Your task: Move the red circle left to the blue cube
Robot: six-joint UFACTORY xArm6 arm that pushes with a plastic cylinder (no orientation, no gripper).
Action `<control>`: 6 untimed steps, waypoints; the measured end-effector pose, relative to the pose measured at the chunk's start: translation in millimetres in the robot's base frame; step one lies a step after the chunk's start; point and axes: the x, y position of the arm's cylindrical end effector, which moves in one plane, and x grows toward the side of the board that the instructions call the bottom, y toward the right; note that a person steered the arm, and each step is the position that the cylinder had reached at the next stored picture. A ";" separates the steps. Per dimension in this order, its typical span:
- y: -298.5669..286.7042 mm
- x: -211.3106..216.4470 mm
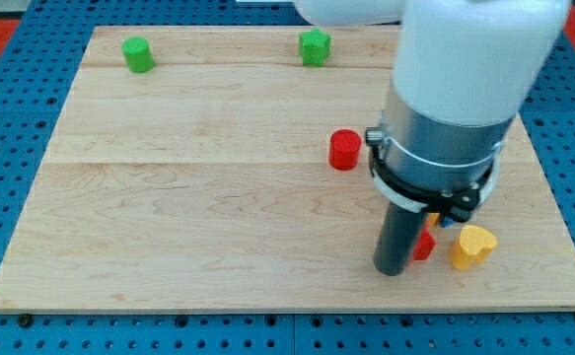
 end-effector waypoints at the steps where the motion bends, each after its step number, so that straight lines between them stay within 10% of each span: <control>1: -79.8 14.6; 4: -184.0 -133.8; 6: -86.8 -162.6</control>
